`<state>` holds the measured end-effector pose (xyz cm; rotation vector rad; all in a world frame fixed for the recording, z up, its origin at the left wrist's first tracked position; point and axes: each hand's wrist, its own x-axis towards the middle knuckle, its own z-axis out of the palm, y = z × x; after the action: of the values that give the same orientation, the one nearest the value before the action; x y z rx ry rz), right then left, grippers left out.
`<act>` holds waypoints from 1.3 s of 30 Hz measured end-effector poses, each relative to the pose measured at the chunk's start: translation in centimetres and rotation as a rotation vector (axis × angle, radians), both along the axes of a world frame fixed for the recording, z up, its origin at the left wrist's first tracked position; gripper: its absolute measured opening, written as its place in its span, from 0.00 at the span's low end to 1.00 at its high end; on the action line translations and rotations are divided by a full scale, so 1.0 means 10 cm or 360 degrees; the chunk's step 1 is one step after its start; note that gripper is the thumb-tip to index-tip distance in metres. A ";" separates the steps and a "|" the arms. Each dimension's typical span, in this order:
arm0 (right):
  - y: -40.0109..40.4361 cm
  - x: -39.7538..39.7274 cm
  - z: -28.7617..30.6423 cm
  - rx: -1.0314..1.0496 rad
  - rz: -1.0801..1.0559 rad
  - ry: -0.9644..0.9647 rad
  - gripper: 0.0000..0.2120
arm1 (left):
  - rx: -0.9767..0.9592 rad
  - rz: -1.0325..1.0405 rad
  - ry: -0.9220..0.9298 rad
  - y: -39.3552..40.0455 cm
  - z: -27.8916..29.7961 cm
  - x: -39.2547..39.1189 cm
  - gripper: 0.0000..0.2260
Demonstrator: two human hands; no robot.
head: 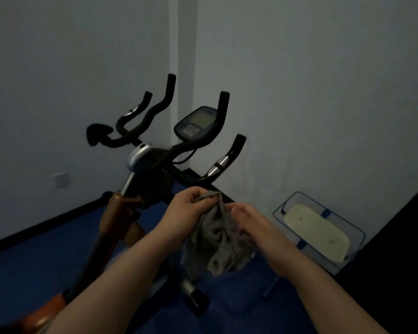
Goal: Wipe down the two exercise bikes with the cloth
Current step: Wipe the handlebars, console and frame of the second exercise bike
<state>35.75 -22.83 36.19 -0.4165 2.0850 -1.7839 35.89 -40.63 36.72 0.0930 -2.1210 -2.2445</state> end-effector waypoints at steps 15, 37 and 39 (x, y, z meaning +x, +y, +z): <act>-0.08 0.48 -0.29 -0.0093 -0.0157 -0.0128 0.11 | -0.0287 -0.0027 -0.0340 -0.31 -0.05 0.99 0.08; -0.10 1.05 -0.44 -0.0023 0.0322 0.0481 0.12 | -0.0179 -0.0591 -0.0516 -0.43 -0.17 1.38 0.17; -0.11 1.04 -0.45 -0.0072 0.0293 0.0426 0.09 | -0.0131 -0.0570 -0.0512 -0.43 -0.19 1.38 0.15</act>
<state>46.16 -23.97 31.67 -0.8734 2.1001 -1.7485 49.69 -44.91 34.84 0.0811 -2.5735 -2.4704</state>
